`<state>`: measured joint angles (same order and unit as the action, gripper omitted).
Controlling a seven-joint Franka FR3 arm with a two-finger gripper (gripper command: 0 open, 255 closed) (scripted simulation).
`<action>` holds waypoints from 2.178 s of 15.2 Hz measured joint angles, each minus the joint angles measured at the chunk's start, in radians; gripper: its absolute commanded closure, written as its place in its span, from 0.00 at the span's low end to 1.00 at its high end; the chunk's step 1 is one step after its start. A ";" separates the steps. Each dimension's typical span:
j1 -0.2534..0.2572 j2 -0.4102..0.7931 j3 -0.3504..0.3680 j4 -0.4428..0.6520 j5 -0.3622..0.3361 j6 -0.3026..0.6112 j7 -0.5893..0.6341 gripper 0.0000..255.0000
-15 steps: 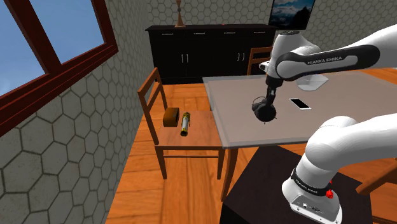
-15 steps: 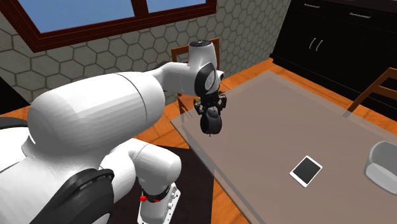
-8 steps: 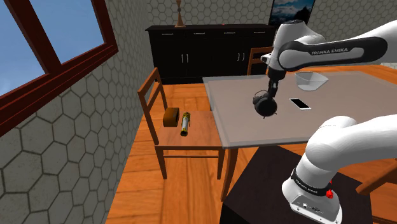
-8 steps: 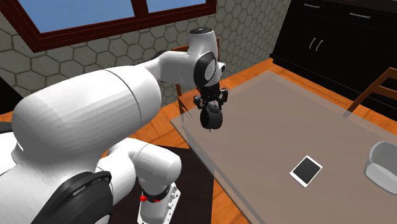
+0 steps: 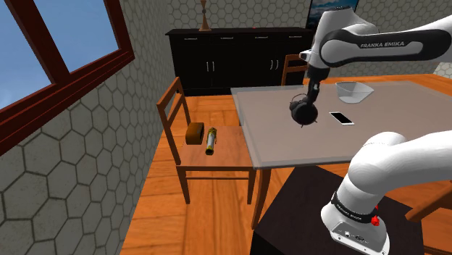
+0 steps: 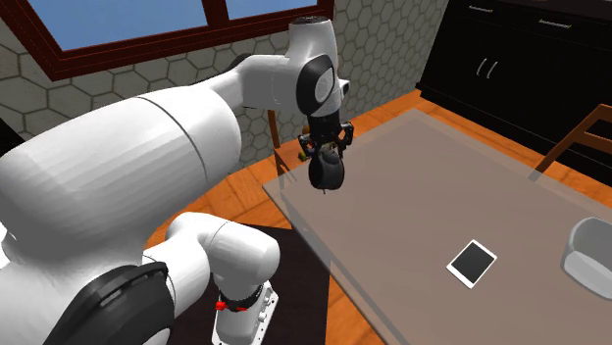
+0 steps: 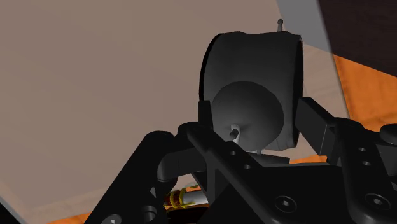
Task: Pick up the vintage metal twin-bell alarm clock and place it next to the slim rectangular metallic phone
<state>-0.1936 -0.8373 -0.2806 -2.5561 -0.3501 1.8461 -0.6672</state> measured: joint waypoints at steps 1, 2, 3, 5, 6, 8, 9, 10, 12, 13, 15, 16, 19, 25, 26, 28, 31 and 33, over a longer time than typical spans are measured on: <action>0.001 0.001 0.003 0.013 0.003 -0.012 -0.001 1.00; 0.003 0.004 0.005 0.030 0.006 -0.026 -0.004 1.00; 0.004 0.002 0.008 0.040 0.009 -0.039 -0.006 1.00; 0.006 0.005 0.013 0.065 0.014 -0.060 -0.009 1.00; 0.007 0.005 0.016 0.080 0.018 -0.075 -0.011 1.00; 0.010 0.011 0.023 0.111 0.024 -0.100 -0.013 1.00; 0.011 0.015 0.025 0.125 0.027 -0.110 -0.015 1.00; 0.011 0.017 0.024 0.140 0.027 -0.122 -0.020 1.00; 0.008 0.017 0.015 0.161 0.023 -0.139 -0.036 1.00; 0.001 0.009 0.002 0.164 0.014 -0.146 -0.053 1.00; -0.013 0.002 -0.034 0.171 -0.008 -0.149 -0.093 1.00; -0.021 -0.006 -0.051 0.167 -0.020 -0.148 -0.112 1.00; -0.043 -0.001 -0.123 0.197 -0.061 -0.150 -0.190 1.00; -0.074 0.012 -0.262 0.250 -0.133 -0.138 -0.335 1.00; -0.077 0.015 -0.284 0.259 -0.143 -0.136 -0.358 1.00; -0.073 0.041 -0.331 0.297 -0.156 -0.129 -0.401 1.00; -0.067 0.076 -0.415 0.355 -0.179 -0.116 -0.480 1.00; -0.063 0.093 -0.466 0.394 -0.191 -0.114 -0.530 1.00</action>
<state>-0.2564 -0.7444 -0.7462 -2.1623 -0.5408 1.7316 -1.1975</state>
